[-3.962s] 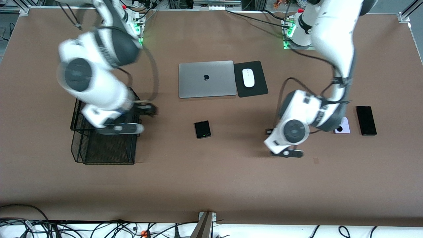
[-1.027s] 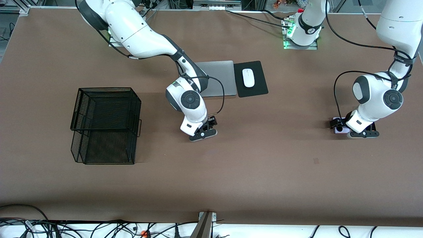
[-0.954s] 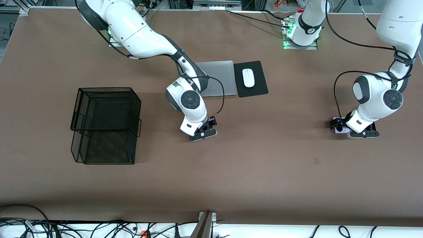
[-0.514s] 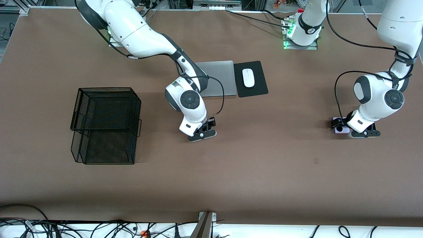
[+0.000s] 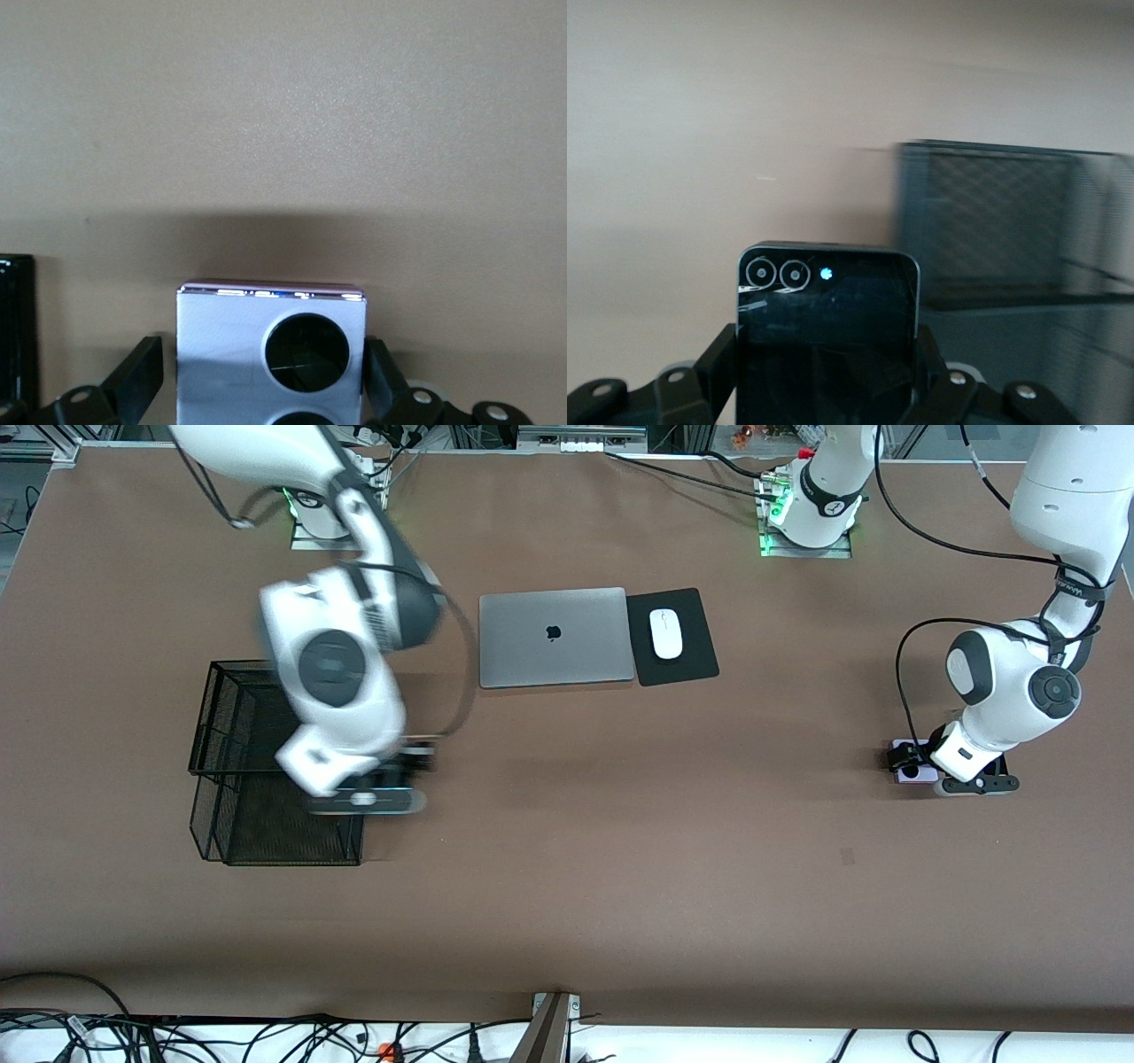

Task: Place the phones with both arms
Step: 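Carry the black flip phone into the mesh basket with the right gripper, then open the right gripper in the basket while the left gripper carries white phone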

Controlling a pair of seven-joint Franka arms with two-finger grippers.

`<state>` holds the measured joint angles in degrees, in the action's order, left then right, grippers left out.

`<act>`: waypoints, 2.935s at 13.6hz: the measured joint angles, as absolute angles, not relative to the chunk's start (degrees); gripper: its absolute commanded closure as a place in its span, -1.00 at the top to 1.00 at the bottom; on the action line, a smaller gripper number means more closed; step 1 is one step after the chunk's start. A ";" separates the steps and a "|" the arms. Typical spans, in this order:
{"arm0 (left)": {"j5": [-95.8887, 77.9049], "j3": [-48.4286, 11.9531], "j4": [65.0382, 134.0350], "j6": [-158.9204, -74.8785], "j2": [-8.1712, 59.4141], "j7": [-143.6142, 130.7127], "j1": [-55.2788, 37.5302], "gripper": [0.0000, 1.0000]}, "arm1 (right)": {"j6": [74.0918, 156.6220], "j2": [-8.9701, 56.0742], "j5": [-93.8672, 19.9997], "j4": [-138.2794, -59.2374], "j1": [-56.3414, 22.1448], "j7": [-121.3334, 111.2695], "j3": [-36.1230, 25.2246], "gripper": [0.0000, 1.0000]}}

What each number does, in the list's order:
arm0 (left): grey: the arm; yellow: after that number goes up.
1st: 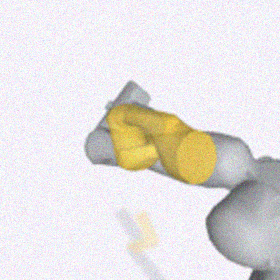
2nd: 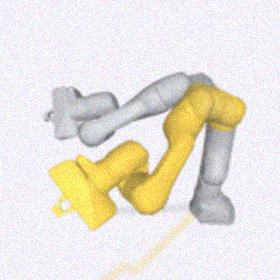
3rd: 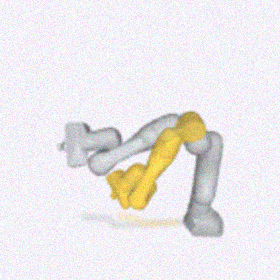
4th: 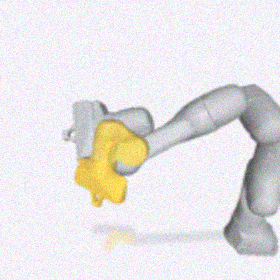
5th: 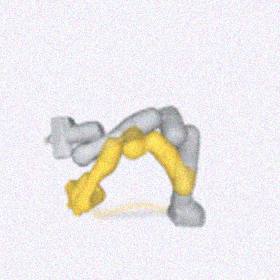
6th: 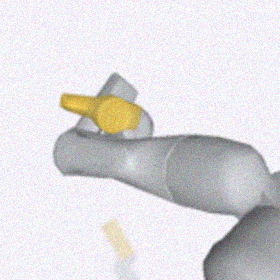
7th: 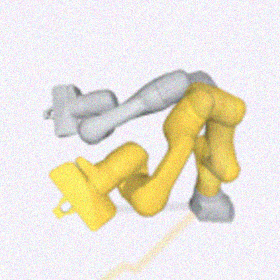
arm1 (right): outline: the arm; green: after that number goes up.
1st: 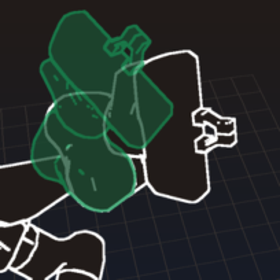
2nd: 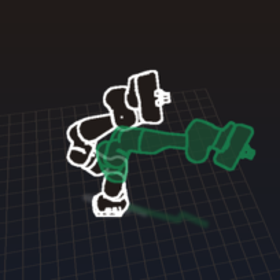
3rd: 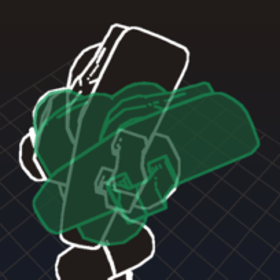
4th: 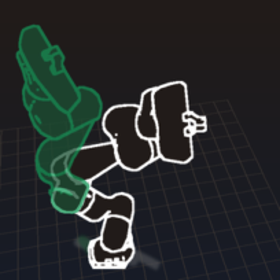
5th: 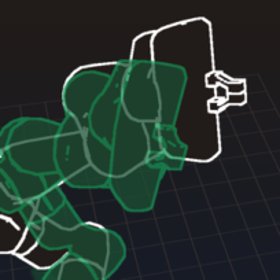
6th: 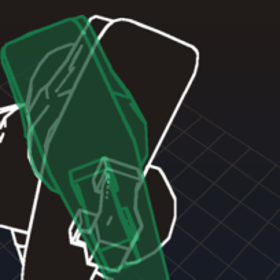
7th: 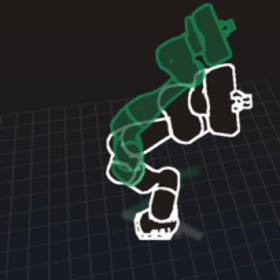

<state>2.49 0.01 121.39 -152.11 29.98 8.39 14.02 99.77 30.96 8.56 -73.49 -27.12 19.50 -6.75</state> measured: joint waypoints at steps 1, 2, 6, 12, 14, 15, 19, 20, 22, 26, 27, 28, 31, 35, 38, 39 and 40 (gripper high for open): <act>2.49 0.02 121.39 -152.24 30.12 8.39 14.02 1.00 | 97.84 29.56 8.06 -73.95 -26.93 15.01 -10.16 -0.66; 2.49 0.01 121.39 -152.31 30.18 8.39 14.02 1.00 | 96.76 28.47 6.53 -74.85 -26.59 11.05 -13.47 -0.66; 2.49 -0.07 121.38 -152.45 29.95 8.39 14.03 -0.65 | 97.56 23.82 2.29 -84.71 -25.53 3.82 -22.44 -0.71; 2.49 -0.09 121.38 -152.55 29.98 8.00 14.16 -1.00 | 114.52 12.00 2.17 -111.90 -25.62 1.34 -26.41 -0.71; 2.49 -0.17 121.23 -152.54 30.02 7.05 14.15 -1.00 | 117.30 10.21 2.16 -116.44 -25.65 1.34 -26.51 -0.71; 2.49 -0.26 120.99 -152.37 30.05 6.82 14.12 -1.00 | 118.65 9.97 2.16 -117.84 -25.70 1.40 -26.51 -0.71; 2.49 -0.84 116.50 -144.93 29.74 4.41 12.95 -1.00 | 124.65 10.00 0.94 -122.78 -25.83 1.95 -26.52 -0.71; 2.49 -0.97 115.03 -142.58 29.55 2.87 11.93 -1.00 | 125.25 10.06 -0.21 -123.34 -25.83 1.95 -26.52 -0.71; 2.49 -1.14 112.38 -138.21 29.26 -1.74 8.49 -1.00 | 125.88 10.14 -1.23 -123.65 -25.85 1.95 -26.52 -0.63; 2.49 -1.54 109.12 -132.99 29.08 -13.86 -1.21 -1.00 | 126.32 10.23 -1.36 -123.67 -25.86 1.98 -26.53 0.62; 2.49 -1.63 108.28 -131.35 29.08 -16.58 -3.71 -1.00 | 126.45 10.27 -1.36 -123.67 -25.86 1.99 -26.53 0.79; 2.48 -1.69 107.14 -129.23 29.08 -19.05 -6.31 -1.00 | 126.55 10.28 -1.37 -123.67 -25.86 2.00 -26.54 0.98; 2.43 -1.86 101.95 -123.36 29.36 -29.12 -15.73 -1.00 | 126.97 10.27 -1.38 -123.58 -25.88 2.02 -26.56 0.99; -1.06 -2.06 93.50 -122.44 34.62 -42.02 -27.35 -1.00 | 127.18 10.17 -1.38 -122.13 -25.91 2.01 -26.59 0.99; -1.52 -2.09 87.15 -122.52 40.73 -46.51 -32.15 -1.00 | 124.27 10.07 -1.38 -117.73 -25.99 1.88 -26.59 0.99; -1.57 -2.12 84.66 -122.65 43.15 -47.11 -33.51 -1.00 | 122.15 10.03 -1.38 -115.68 -26.06 1.81 -26.58 0.99; -1.62 -2.13 81.53 -122.78 45.79 -47.48 -34.79 -1.00 | 119.90 9.99 -1.38 -113.46 -26.26 1.77 -26.56 0.99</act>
